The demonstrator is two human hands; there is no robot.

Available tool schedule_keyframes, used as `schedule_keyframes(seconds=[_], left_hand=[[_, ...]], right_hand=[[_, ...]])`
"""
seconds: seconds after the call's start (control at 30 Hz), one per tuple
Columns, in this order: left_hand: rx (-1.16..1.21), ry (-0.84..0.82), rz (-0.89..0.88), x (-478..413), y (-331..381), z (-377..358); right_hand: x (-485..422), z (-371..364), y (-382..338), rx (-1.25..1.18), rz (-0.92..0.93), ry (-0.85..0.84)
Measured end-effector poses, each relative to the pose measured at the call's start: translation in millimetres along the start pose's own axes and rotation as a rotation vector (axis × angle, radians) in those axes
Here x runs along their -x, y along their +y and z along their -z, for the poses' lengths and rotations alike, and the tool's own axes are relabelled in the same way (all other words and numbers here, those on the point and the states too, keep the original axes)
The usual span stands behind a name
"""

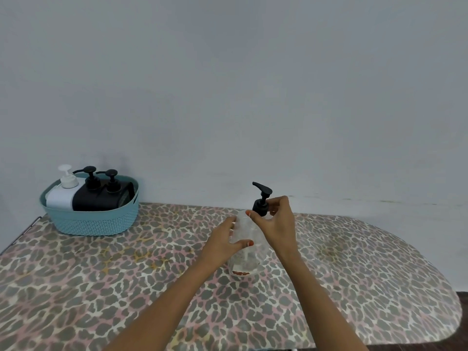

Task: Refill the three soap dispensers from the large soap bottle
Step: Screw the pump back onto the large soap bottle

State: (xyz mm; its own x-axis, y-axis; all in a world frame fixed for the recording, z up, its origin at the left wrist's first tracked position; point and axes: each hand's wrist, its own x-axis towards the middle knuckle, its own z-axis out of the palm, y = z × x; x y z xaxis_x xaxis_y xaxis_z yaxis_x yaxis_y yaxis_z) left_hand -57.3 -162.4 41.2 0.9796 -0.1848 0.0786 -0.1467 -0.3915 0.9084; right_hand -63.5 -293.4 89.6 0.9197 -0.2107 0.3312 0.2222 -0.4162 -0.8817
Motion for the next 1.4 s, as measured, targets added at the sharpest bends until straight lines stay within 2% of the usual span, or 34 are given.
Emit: schedule_keyframes(seconds=[0.1,0.23,0.5,0.8,1.0,1.07,1.23,1.3,1.4], left_hand=[[-0.005,-0.001,0.007,0.0,1.0,0.3],[-0.007,0.004,0.004,-0.5,3.8,0.4],[-0.02,-0.002,0.028,-0.4,2.9,0.3],[-0.022,-0.006,0.036,-1.7,1.4,0.3],[0.0,0.004,0.025,0.6,3.2,0.3],[-0.004,-0.002,0.026,0.7,4.9,1.1],[0.001,-0.006,0.014,0.0,4.5,2.2],[-0.004,-0.005,0.014,-0.4,4.6,1.9],[-0.011,-0.004,0.019,0.0,5.0,1.5]], right_hand=[[-2.3,5.6,-2.1,-0.017,-0.034,-0.129],[-3.9,24.5,-3.9,-0.193,-0.038,-0.297],[-11.4,5.4,-0.5,-0.037,-0.012,-0.061],[-15.6,22.6,-4.0,0.06,-0.004,-0.178],[-9.8,5.9,-5.7,0.088,-0.018,0.017],[-9.5,4.6,-4.2,0.074,-0.021,-0.022],[-12.8,27.6,-10.4,-0.084,-0.047,-0.388],[-14.5,29.5,-6.7,-0.084,-0.051,-0.373],[-16.1,20.2,-4.6,-0.055,-0.055,-0.187]])
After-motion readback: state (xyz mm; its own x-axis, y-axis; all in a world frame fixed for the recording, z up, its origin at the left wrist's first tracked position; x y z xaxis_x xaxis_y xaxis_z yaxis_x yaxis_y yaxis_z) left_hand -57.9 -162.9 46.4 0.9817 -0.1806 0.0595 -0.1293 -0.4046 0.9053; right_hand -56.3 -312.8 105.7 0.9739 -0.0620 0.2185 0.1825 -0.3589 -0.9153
